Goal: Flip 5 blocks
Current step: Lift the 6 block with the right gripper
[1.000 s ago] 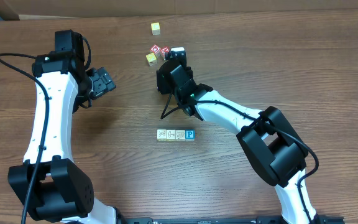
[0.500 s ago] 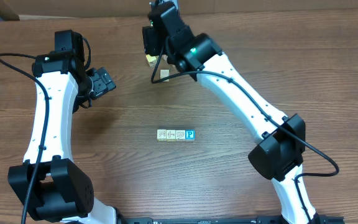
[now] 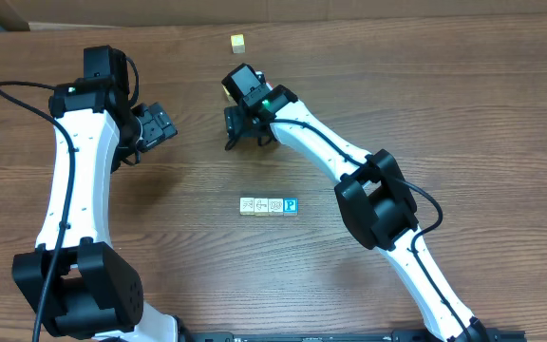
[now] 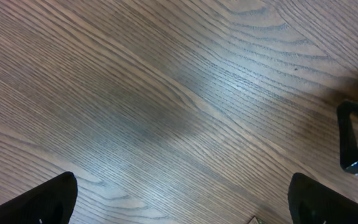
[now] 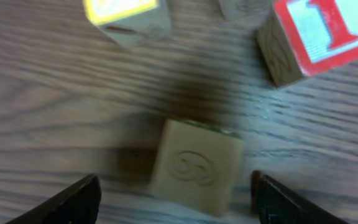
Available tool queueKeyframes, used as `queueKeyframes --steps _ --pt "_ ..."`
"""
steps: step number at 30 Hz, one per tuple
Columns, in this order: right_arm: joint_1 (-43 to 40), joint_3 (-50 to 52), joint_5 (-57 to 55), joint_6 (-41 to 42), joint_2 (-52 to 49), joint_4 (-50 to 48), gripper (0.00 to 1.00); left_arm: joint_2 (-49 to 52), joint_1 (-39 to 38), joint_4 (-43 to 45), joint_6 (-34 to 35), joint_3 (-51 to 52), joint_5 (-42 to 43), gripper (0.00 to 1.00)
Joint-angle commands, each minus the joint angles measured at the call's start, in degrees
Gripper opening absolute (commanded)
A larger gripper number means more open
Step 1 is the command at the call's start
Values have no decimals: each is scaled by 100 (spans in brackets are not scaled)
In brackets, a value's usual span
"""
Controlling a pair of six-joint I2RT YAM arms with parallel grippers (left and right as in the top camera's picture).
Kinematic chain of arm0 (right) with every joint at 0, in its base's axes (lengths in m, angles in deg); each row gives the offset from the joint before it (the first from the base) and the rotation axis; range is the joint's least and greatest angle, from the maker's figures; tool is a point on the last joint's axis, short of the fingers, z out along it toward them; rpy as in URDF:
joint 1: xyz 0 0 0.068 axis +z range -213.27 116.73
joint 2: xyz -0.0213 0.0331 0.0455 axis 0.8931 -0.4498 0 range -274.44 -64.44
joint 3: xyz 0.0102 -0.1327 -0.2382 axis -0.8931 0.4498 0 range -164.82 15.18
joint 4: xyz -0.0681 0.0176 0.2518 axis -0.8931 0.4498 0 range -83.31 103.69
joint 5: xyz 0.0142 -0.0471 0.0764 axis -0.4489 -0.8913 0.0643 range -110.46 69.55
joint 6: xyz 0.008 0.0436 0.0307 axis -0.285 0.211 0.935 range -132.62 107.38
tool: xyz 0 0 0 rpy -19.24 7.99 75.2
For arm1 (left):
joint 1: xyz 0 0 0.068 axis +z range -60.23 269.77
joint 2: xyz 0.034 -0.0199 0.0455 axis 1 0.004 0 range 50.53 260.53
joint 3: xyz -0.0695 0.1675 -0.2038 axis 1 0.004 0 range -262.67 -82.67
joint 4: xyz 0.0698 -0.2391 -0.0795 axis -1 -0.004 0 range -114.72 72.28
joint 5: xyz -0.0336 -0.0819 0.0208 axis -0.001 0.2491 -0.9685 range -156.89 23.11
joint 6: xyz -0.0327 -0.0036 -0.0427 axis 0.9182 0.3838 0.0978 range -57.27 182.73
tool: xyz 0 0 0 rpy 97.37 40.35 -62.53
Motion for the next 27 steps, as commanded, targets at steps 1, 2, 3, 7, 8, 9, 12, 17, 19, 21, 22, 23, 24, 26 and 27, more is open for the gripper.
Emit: queueKeyframes --steps 1,2,3,7,8,9,12,17,19,21,22,23,24,26,27 --pt "9 9 -229 149 116 -7 80 -90 -11 9 57 -90 26 100" --pt "9 11 -251 149 116 -7 79 -90 -11 9 57 -90 26 100" --pt "11 11 -258 149 116 -13 79 -90 -11 9 57 -90 26 100" --pt "9 -11 -260 146 166 -26 57 -90 -11 9 59 -90 26 100" --pt "9 -17 -260 149 179 -26 50 -90 -11 9 57 -90 26 100" --pt "9 -33 -267 146 197 -26 46 -90 -11 9 59 -87 26 99" --pt "9 -37 -461 149 221 -63 41 -90 -11 9 57 -87 26 100" --pt "9 -37 -616 146 221 -63 28 -90 -11 9 57 -87 26 100" --pt "9 -37 -625 149 221 -98 35 -90 -11 9 57 -90 26 100" --pt "9 -35 -625 149 219 -131 41 -90 -11 9 57 -90 26 100" --pt "9 -35 -627 149 219 -138 41 -90 -11 9 57 -87 26 100" --pt "9 -17 -629 146 216 -175 41 -90 -11 9 57 -90 26 100" --pt "9 15 -629 149 216 -229 41 -90 -11 9 57 -87 26 100" --pt "9 103 -629 146 216 -382 41 -90 -11 9 59 -90 26 100" --pt "9 160 -629 149 216 -474 41 -90 -11 9 57 -87 26 100"
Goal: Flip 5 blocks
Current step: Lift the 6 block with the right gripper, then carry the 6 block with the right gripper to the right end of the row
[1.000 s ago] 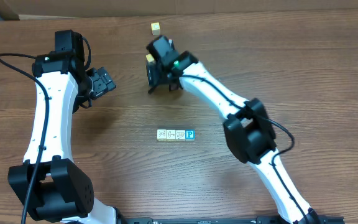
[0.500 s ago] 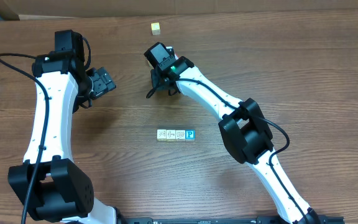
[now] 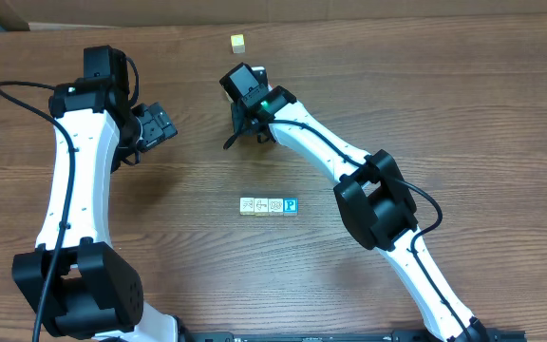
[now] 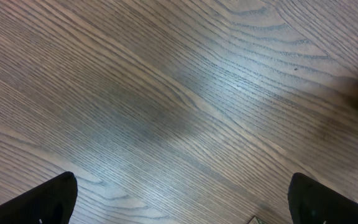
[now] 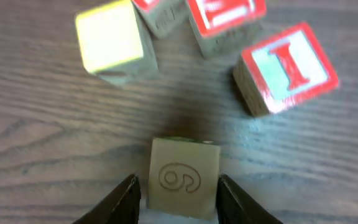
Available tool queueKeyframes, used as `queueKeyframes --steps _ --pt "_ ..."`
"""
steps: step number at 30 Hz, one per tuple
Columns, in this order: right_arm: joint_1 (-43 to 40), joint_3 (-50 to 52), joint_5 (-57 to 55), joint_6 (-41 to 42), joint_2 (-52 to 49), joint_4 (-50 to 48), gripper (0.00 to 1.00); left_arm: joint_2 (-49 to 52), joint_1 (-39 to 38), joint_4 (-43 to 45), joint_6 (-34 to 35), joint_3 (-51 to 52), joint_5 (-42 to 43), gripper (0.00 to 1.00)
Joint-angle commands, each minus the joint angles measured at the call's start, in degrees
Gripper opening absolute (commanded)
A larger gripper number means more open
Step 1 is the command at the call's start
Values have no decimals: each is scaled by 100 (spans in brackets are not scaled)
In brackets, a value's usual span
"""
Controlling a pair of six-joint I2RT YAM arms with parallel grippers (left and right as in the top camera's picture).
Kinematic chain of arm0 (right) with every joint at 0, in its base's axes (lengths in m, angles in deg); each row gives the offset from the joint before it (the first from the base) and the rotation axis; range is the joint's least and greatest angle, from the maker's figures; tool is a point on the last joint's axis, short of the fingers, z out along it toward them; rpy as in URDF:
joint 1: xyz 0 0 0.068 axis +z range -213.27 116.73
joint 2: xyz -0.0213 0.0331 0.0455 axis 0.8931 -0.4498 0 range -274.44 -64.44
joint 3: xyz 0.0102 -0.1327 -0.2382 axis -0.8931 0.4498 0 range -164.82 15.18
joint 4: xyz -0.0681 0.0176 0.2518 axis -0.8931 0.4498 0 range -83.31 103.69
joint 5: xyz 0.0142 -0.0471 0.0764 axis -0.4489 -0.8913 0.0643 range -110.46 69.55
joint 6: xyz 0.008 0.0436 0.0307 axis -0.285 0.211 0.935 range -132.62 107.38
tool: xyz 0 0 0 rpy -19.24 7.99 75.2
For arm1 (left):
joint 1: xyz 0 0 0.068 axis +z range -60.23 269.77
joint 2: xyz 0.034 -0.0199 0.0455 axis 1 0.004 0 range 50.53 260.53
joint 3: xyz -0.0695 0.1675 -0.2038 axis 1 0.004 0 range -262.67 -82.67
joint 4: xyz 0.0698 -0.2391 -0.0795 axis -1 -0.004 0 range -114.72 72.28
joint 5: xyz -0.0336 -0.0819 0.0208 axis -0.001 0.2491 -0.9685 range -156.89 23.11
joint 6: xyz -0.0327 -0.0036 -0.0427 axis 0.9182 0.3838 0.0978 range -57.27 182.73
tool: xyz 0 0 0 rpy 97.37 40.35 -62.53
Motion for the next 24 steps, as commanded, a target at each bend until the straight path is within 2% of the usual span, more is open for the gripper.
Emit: queueKeyframes --steps 1,4,9,13,18,24 --pt "0 170 -87 24 212 -184 41 -90 -11 9 61 -90 26 100" --pt "0 229 -90 22 208 -225 39 -90 -11 9 59 -87 26 100" --pt "-7 201 -96 -2 424 -17 24 -90 -11 9 59 -90 26 100" --pt "-7 85 -107 -24 1056 487 15 -90 -11 9 59 -90 26 100" --pt "-22 -4 -105 -17 2190 1873 10 -90 -11 9 59 -90 26 100" --pt "-157 -4 533 37 2951 4039 11 -90 -11 9 59 -90 26 100"
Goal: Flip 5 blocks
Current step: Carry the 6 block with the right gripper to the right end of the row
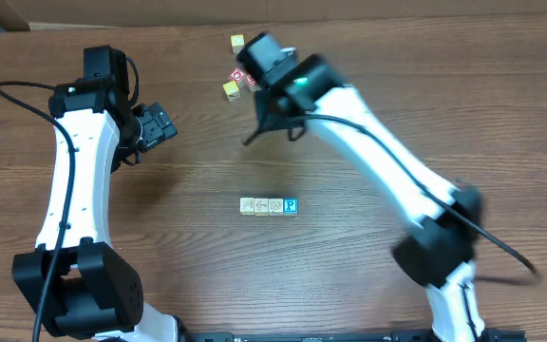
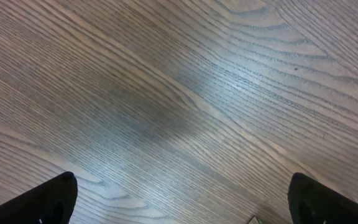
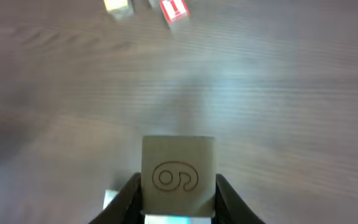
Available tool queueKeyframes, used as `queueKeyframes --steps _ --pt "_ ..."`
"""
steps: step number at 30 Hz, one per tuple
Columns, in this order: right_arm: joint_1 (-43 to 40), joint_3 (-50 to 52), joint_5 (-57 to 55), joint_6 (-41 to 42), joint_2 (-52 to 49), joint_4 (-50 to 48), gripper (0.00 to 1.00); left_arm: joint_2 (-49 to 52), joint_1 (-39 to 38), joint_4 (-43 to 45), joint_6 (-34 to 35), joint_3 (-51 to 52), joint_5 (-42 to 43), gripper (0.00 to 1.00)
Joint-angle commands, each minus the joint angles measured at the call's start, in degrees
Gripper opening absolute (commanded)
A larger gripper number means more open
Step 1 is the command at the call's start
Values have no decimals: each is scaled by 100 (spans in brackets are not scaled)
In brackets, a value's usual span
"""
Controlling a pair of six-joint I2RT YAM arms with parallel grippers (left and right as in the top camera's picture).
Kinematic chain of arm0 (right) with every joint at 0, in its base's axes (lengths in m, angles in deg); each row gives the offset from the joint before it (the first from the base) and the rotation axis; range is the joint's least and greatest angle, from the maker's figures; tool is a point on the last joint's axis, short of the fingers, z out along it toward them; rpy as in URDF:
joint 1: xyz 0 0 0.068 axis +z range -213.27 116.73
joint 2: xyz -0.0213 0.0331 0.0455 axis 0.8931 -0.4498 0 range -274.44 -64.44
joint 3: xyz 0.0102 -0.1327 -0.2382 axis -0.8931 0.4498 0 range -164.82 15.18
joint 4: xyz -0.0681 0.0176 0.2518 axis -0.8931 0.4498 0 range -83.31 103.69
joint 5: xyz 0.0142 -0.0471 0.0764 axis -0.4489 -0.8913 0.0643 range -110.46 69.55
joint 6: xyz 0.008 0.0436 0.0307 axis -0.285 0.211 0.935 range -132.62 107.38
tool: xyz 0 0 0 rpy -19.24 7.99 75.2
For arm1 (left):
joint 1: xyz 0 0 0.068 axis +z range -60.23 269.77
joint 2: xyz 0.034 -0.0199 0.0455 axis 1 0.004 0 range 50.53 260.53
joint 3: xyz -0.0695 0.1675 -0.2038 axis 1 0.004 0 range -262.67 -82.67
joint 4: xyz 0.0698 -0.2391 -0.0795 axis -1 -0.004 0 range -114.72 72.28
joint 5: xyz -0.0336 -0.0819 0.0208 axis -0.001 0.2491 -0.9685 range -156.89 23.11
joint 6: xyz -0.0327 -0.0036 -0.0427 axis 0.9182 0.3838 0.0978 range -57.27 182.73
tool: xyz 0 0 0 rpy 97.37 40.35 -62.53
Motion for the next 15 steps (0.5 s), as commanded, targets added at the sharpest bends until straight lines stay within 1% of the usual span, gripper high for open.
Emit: queueKeyframes --steps 1,4,6,11,15 --pt "-138 -70 605 50 254 728 10 -90 -11 9 59 -90 26 100" --pt "-157 111 798 267 240 1469 4 -90 -11 9 57 -90 26 100" --pt "-157 369 796 280 240 1655 4 -90 -11 9 57 -90 26 100" --pt "-157 1327 929 323 240 1342 4 -90 -11 9 57 -90 26 100" --pt "-168 2214 1281 319 240 778 4 -90 -11 9 57 -90 26 100"
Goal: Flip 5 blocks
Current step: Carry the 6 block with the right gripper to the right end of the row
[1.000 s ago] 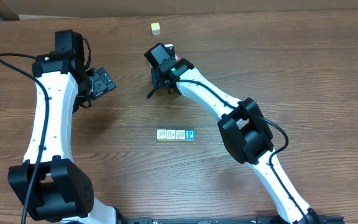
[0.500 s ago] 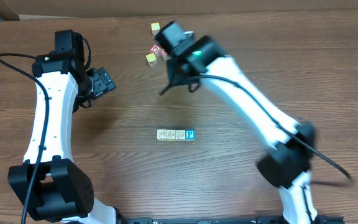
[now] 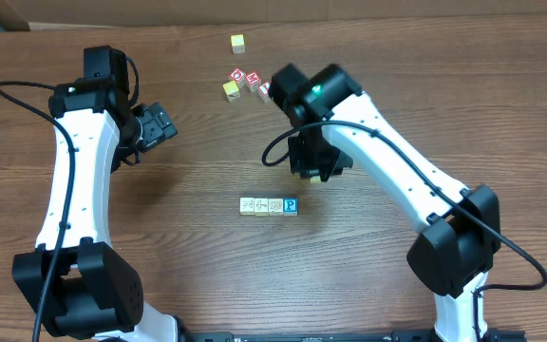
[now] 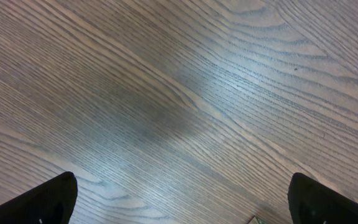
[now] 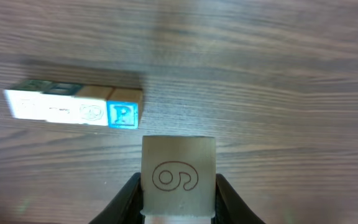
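Note:
A plain wooden block with a curled engraved mark is clamped in my right gripper, which is shut on it. It hangs above the table just behind the right end of a row of blocks. That row ends in a blue P block. In the overhead view the right gripper hides the held block. My left gripper is open over bare wood, far left of the row, with nothing between its fingers.
Loose blocks lie at the back: a yellow-topped one, another yellow one, and red-faced ones beside it. The left arm stands along the table's left side. A block corner shows at the left wrist view's right edge.
My right gripper, still shut on the plain block, has moved from near the loose blocks at the back toward the front, to just behind the row's P end. The left arm has stayed put.
My right gripper stood open around the plain block among the loose blocks at the back. Then it was shut on it. Then it held the block up off the table, away from the others, and now holds it by the row.

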Available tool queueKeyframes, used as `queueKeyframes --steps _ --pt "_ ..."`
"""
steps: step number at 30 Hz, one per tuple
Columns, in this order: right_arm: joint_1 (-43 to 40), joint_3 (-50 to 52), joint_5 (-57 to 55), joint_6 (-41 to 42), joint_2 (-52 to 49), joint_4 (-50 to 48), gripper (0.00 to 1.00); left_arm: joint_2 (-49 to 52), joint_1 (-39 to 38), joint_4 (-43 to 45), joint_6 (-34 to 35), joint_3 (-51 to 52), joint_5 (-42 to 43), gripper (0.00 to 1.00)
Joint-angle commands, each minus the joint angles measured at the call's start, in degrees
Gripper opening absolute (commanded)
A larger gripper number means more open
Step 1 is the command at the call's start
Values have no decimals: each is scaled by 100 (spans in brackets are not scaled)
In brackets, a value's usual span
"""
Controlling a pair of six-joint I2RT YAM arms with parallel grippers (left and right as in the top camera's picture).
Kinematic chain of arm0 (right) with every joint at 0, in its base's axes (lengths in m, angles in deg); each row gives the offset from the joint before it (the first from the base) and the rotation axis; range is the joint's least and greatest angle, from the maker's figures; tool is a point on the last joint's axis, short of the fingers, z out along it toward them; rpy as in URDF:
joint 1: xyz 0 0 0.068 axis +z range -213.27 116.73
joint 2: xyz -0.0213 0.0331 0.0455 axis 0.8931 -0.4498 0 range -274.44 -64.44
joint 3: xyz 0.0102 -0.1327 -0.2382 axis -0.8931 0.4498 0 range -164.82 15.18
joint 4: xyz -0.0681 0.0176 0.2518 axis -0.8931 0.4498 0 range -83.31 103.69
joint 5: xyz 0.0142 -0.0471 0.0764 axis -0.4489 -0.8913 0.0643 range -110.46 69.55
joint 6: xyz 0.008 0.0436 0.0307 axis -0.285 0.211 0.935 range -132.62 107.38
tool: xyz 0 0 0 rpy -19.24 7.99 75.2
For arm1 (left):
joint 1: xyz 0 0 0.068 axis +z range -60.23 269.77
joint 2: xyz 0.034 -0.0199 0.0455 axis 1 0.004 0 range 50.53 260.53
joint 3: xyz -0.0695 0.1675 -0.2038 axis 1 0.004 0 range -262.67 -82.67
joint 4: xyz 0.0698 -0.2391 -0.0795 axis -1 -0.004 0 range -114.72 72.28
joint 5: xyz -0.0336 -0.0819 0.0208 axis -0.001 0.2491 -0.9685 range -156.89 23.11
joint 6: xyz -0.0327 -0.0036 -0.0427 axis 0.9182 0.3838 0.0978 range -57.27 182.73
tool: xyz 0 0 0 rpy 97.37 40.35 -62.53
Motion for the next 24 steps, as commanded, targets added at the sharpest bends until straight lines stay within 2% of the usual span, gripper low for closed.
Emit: queueKeyframes --steps 1,13,14,15,18,21,24 --pt "-17 638 400 50 11 -350 4 -90 -11 9 57 -87 26 100" --pt "-210 2374 802 269 11 -2028 6 -90 -11 9 57 -90 26 100" --pt "-227 2428 802 267 11 -2116 13 -90 -11 9 59 -90 26 100" --pt "-251 2474 802 267 11 -2190 28 -90 -11 9 57 -90 26 100" --pt "-328 2470 804 267 13 -2177 35 -90 -11 9 57 -90 26 100" --pt "-404 2380 870 264 35 -2028 38 -90 -11 9 59 -87 26 100" --pt "-490 2184 894 223 57 -1823 52 -90 -11 9 59 -90 26 100"
